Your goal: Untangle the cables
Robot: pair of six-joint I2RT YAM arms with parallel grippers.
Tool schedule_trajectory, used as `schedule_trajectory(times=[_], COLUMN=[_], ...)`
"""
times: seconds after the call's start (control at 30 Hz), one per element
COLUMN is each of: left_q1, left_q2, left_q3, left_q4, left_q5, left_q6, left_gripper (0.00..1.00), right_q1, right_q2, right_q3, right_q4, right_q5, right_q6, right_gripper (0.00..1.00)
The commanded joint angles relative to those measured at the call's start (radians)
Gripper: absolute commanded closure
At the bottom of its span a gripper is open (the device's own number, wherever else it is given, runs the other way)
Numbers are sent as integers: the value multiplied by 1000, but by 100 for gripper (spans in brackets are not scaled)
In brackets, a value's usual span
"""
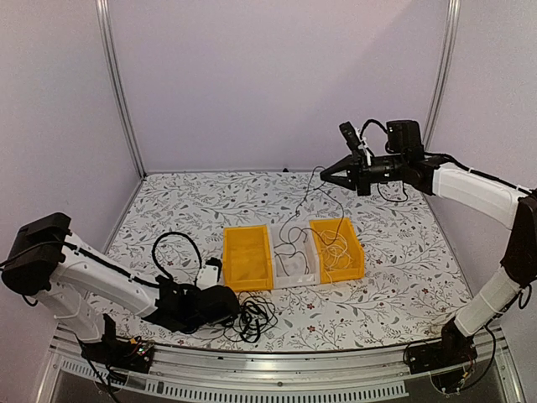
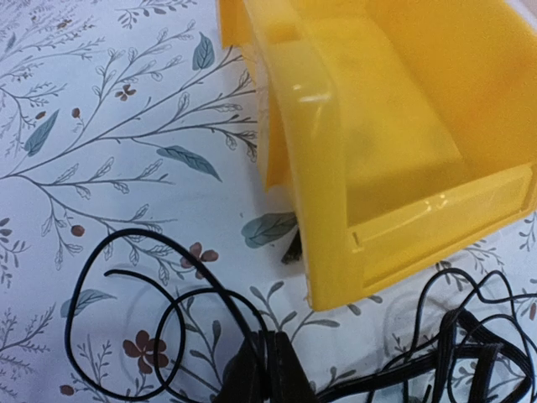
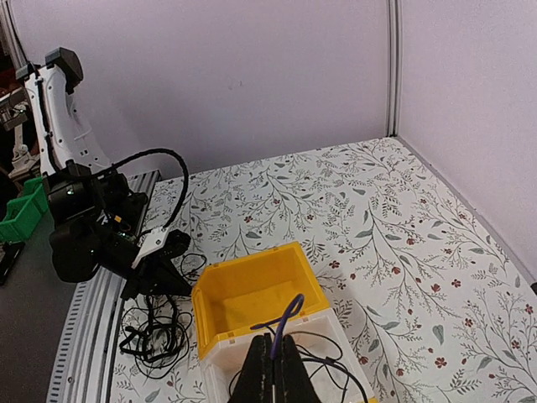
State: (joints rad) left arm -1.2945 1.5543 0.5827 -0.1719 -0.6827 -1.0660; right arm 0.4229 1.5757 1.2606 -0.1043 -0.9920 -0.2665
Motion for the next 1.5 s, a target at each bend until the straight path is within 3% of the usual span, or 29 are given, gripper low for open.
schedule_trajectory(times=[0.0,0.53,1.1,1.47], left_q1=[10,9,10,13], left_q2=[23,27,14,27], left_q3=[27,31,18,22], left_q4=[-15,-18,-20,-6], left_q5=[9,9,2,6], left_q6=[11,12,0,15], left_gripper=[100,100,100,100], right_q1=[-22,-37,197,203], right_q2=[-48,-40,115,216], right_q3=[1,-20,46,109], right_q4=[-1,-31,-113,-310], right_q5=[-26,-7,49,295], right_q6=[9,-24,-65,-117], right_gripper=[100,100,100,100])
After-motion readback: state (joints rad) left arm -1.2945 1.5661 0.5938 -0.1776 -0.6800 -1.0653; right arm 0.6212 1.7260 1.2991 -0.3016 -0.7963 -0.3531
